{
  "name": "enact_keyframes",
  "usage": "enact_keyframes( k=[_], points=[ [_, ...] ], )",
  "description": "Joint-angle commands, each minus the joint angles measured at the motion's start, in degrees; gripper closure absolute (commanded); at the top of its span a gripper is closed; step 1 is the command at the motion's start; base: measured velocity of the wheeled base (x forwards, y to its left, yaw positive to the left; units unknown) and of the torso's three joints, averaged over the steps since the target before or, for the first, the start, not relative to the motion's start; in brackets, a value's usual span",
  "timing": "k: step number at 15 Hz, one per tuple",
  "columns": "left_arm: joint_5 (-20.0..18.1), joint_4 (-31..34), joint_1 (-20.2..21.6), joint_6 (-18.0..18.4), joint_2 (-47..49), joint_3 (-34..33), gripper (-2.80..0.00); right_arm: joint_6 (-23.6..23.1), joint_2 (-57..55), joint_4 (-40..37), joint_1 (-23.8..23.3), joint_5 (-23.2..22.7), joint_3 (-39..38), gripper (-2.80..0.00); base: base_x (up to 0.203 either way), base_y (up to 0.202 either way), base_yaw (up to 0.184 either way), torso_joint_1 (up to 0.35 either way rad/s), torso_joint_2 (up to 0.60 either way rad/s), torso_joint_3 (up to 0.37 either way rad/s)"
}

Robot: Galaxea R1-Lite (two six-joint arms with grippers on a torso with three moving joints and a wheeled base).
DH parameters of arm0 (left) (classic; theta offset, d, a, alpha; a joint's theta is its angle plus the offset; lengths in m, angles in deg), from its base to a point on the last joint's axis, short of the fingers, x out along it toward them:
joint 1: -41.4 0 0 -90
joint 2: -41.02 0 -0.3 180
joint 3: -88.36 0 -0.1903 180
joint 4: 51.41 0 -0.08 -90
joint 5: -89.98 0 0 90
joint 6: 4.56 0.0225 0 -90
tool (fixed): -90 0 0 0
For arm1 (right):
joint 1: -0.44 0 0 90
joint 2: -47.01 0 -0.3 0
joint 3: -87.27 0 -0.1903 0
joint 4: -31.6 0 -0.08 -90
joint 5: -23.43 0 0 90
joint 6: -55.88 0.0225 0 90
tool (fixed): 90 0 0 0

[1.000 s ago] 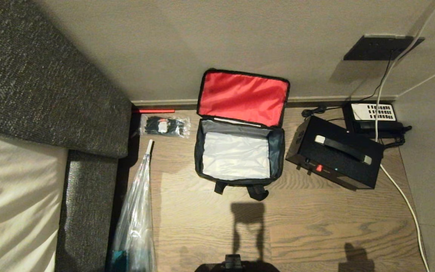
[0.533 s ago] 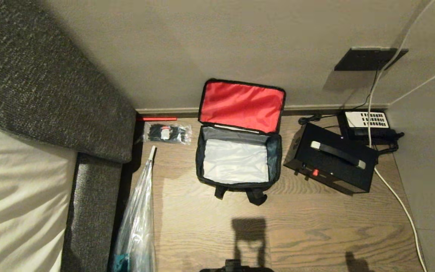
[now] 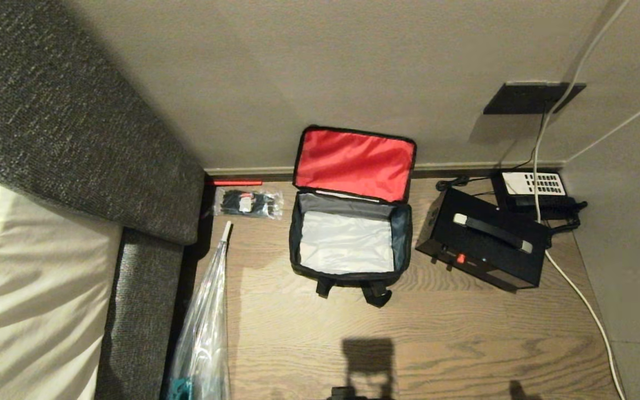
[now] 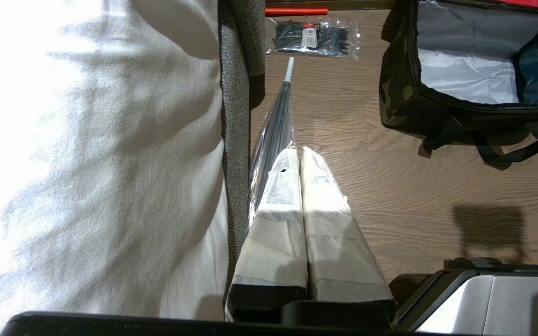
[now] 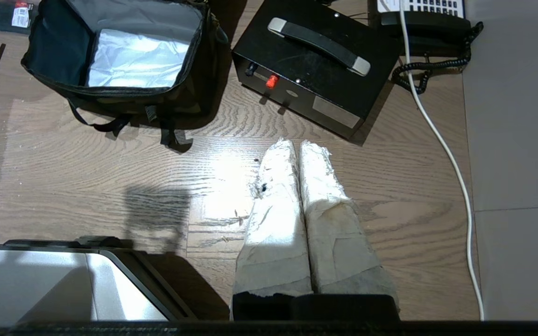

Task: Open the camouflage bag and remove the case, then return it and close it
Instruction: Grip the handle again

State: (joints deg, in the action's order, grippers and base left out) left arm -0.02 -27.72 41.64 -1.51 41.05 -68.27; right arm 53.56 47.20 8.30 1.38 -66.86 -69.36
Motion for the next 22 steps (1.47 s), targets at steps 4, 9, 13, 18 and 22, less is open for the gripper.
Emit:
enact_keyframes(
  k=[4,9,13,18,22],
  points=[
    [0.0,0.02,0.02,0.02,-0.11,-0.18,0.0,-2.63,-0.01,-0.05,0.03,-0.72,0.04,0.0,0.0,0.0,0.0,0.0,0.0,0.0],
    [0.0,0.02,0.02,0.03,-0.11,-0.18,0.0,-1.64,-0.09,-0.34,0.03,-0.77,0.18,0.0,0.0,0.0,0.0,0.0,0.0,0.0],
    [0.0,0.02,0.02,-0.05,-0.11,-0.18,0.0,-1.56,-0.18,-0.97,0.03,-0.52,0.35,0.0,0.0,0.0,0.0,0.0,0.0,0.0],
    [0.0,0.02,0.02,0.03,-0.11,-0.18,0.0,-1.7,-0.09,-1.59,0.03,-0.72,0.47,0.0,0.0,0.0,0.0,0.0,0.0,0.0],
    [0.0,0.02,0.02,0.03,-0.11,-0.18,0.0,-0.9,-0.09,-1.81,0.03,-0.15,0.81,0.0,0.0,0.0,0.0,0.0,0.0,0.0]
  ],
)
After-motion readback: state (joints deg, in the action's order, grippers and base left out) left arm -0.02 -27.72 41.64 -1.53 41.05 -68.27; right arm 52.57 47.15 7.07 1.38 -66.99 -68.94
